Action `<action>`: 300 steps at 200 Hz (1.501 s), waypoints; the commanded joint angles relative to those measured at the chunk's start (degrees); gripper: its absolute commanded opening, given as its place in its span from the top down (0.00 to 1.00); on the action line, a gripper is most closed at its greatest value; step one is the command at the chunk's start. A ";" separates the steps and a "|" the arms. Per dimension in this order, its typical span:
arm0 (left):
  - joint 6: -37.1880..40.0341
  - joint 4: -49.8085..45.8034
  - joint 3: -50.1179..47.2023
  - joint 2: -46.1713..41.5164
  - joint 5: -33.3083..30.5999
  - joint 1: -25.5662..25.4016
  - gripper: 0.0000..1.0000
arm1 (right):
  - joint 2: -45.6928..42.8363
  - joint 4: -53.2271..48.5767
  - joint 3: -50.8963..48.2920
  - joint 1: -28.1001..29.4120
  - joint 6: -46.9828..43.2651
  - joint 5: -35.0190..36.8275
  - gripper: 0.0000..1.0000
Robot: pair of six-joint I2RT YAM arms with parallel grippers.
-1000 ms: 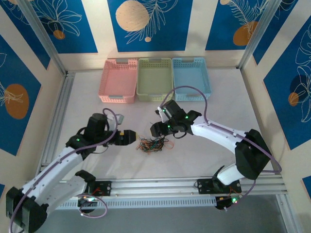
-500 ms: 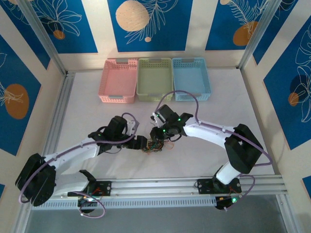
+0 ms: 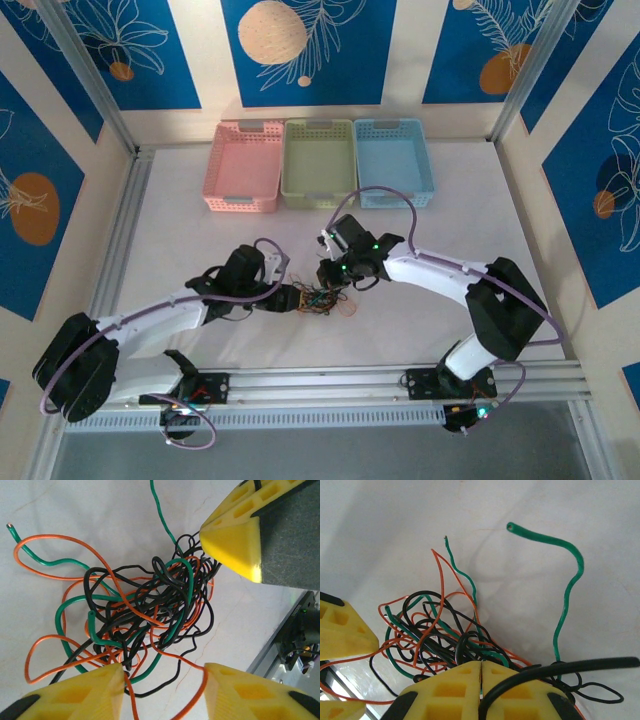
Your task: Untangle the cables
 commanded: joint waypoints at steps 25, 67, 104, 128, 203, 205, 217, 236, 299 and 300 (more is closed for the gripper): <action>0.16 0.34 0.06 -2.95 -2.28 -0.89 0.63 | -1.56 0.86 -1.17 -0.50 0.27 -2.32 0.98; 0.35 -1.38 -0.11 -5.81 -5.25 -0.95 0.79 | -2.55 1.96 -1.97 -1.20 0.07 -3.40 1.00; 0.52 -4.10 0.54 -7.94 -8.69 -0.94 0.94 | -3.20 1.17 -1.83 -2.20 -0.65 -3.70 1.00; 0.23 -5.18 0.25 -9.48 -10.20 -0.94 1.00 | -4.17 1.03 -2.34 -2.83 -0.61 -3.53 1.00; 0.23 -6.24 0.15 -11.62 -10.66 -0.87 1.00 | -5.30 1.64 -3.76 -3.97 -0.56 -4.07 1.00; 0.25 -6.25 0.11 -11.61 -10.66 -0.93 1.00 | -5.32 1.65 -3.80 -3.97 -0.57 -4.16 1.00; 0.25 -5.99 0.02 -11.11 -10.20 -0.90 0.97 | -5.15 1.99 -3.93 -3.97 -0.50 -4.71 1.00; 0.22 -5.26 0.24 -9.28 -8.48 -0.87 0.80 | -4.85 2.25 -3.89 -3.99 -0.33 -5.20 1.00; 3.17 -5.83 4.19 -6.46 -6.21 -0.93 0.42 | -4.47 2.22 -3.94 -3.98 -0.64 -6.60 1.00; 3.31 -5.83 4.28 -6.34 -6.15 -0.94 0.41 | -4.41 2.24 -3.94 -3.98 -0.65 -6.62 1.00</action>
